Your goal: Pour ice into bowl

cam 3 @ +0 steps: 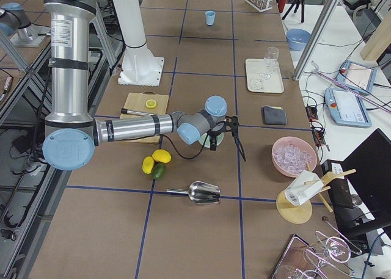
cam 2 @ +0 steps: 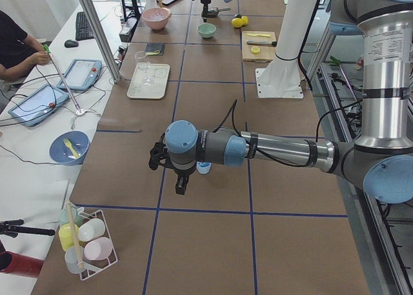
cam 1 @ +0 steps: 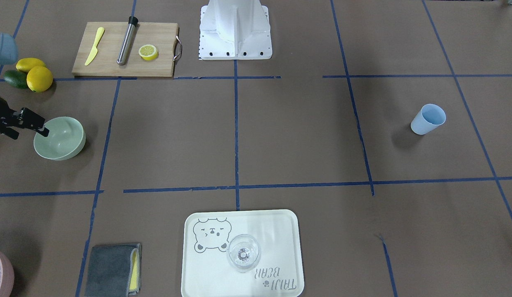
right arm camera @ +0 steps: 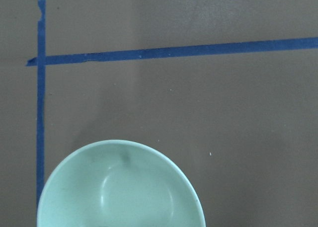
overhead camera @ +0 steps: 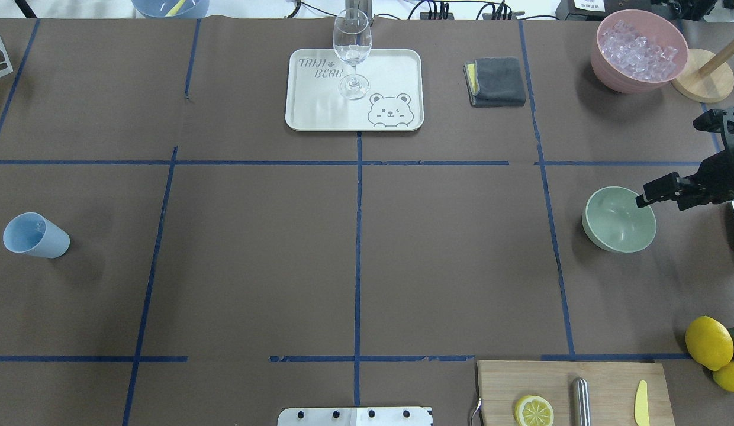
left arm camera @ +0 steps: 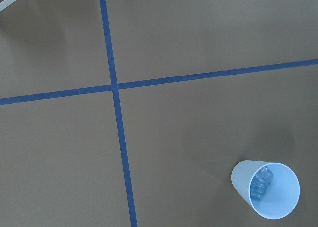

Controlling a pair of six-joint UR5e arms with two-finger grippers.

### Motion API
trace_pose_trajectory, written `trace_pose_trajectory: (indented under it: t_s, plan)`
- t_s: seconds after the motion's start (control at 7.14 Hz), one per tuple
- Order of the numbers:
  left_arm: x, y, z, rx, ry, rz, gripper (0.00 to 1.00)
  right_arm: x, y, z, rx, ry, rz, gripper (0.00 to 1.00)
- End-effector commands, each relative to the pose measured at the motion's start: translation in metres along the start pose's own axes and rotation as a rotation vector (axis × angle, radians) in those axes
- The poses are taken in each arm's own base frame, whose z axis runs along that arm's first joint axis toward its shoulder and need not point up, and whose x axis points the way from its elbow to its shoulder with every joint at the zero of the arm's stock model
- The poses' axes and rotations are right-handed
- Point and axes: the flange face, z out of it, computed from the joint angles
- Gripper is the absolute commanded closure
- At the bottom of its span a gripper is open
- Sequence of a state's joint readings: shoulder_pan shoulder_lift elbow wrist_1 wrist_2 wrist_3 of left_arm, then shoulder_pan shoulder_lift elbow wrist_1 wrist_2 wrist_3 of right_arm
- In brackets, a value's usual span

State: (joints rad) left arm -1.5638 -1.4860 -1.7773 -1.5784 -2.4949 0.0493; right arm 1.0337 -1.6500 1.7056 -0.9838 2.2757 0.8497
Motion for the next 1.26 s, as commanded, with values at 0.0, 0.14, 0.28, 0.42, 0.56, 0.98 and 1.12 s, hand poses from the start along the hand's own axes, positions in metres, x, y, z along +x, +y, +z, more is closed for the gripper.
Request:
trace_pose_trajectory:
  t_s: [0.0, 0.14, 0.28, 0.42, 0.56, 0.98, 1.12]
  plan:
    - [0.001, 0.000, 0.000, 0.000, 0.001, 0.001, 0.00, -0.005, 0.013, 0.028, 0.021, 0.076, -0.025, 0.00]
    - [0.000, 0.001, 0.000, 0.000, -0.001, 0.001, 0.00, -0.004, 0.017, 0.035, 0.004, 0.077, -0.027, 0.02]
    - [0.000, 0.000, 0.000, -0.001, 0.000, 0.001, 0.00, -0.002, 0.019, 0.041, -0.010, 0.083, -0.027, 0.22]
    - [0.001, 0.000, 0.000, 0.000, -0.001, 0.003, 0.00, -0.002, 0.019, 0.042, -0.014, 0.081, -0.032, 0.99]
    - [0.000, 0.001, 0.000, 0.000, -0.001, 0.001, 0.00, -0.002, 0.018, 0.043, -0.014, 0.082, -0.028, 1.00]
    - [0.005, 0.002, -0.005, 0.010, -0.001, 0.011, 0.00, -0.039, 0.019, 0.016, 0.009, 0.020, 0.001, 1.00]
    - [0.005, 0.002, -0.005, 0.010, -0.001, 0.011, 0.00, -0.076, 0.017, -0.003, 0.026, -0.044, 0.121, 1.00]
